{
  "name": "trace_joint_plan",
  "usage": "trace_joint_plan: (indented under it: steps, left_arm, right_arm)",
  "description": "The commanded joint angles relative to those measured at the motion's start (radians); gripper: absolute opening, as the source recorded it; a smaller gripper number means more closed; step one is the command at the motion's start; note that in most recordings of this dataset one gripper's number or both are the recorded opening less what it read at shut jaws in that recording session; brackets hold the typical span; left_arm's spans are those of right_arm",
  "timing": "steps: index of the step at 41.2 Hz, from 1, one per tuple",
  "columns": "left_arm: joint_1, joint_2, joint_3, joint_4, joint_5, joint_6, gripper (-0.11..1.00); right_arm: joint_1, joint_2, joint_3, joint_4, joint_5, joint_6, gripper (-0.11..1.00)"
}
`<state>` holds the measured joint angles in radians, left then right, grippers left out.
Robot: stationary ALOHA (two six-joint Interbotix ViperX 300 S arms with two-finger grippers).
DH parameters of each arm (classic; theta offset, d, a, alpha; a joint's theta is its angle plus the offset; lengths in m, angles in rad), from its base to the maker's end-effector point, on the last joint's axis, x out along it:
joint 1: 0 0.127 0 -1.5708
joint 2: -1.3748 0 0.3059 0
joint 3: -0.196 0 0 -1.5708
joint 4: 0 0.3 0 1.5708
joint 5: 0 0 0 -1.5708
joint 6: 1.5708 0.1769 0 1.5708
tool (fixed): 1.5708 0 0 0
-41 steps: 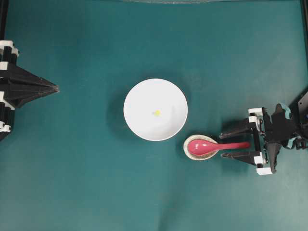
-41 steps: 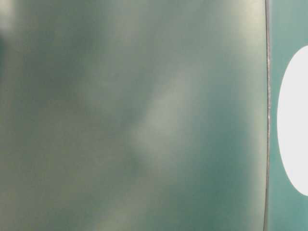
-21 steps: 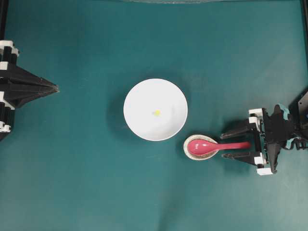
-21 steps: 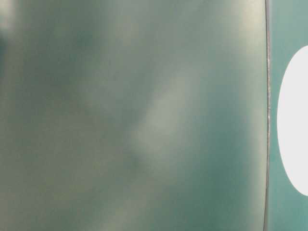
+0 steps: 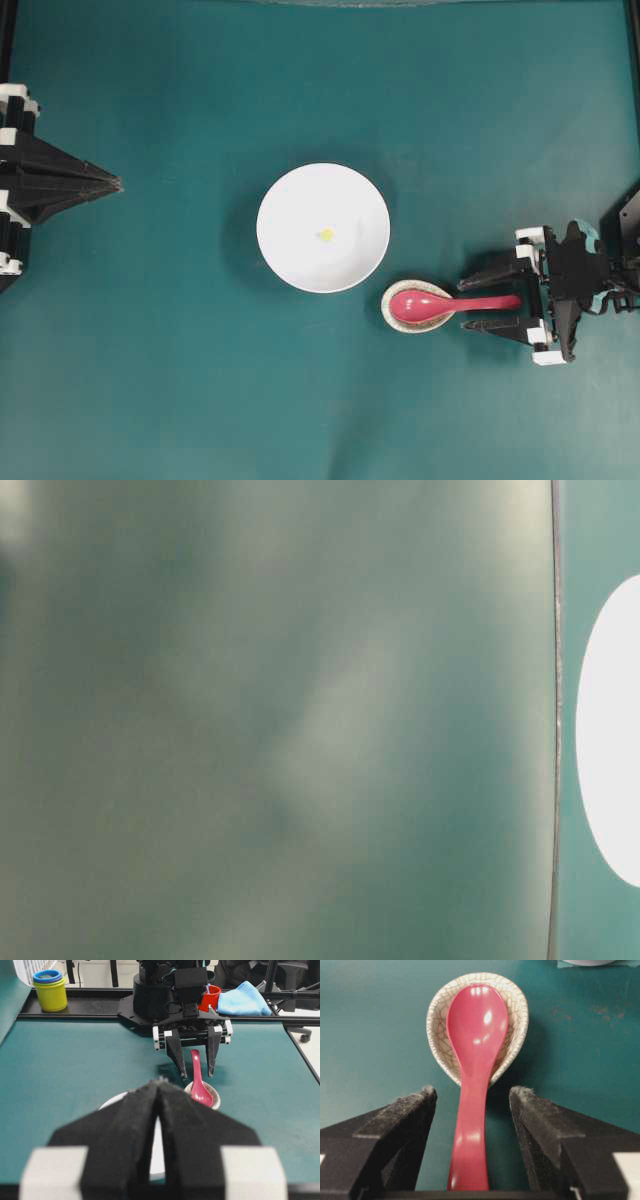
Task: Scoop the yellow hexagonal prism block from the bowl with a spoon using the right arm.
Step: 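Close the right gripper on the pink spoon handle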
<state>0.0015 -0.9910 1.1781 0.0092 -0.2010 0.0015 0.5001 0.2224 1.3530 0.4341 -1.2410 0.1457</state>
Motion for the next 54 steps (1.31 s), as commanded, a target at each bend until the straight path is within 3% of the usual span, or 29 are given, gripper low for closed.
trace_joint_plan:
  steps: [1,15,54]
  left_arm:
    - [0.002,0.008,-0.028,0.002,-0.006,-0.002,0.01]
    - [0.002,0.011,-0.028,0.002,-0.006,0.000,0.01]
    - [0.002,0.014,-0.026,0.002,-0.005,-0.002,0.01]
  right_arm:
    - [0.005,-0.011,-0.005,0.000,-0.005,-0.002,0.63]
    - [0.005,-0.009,-0.003,0.000,-0.005,-0.002,0.47]
    - [-0.002,-0.011,-0.005,0.003,-0.017,-0.011,0.47]
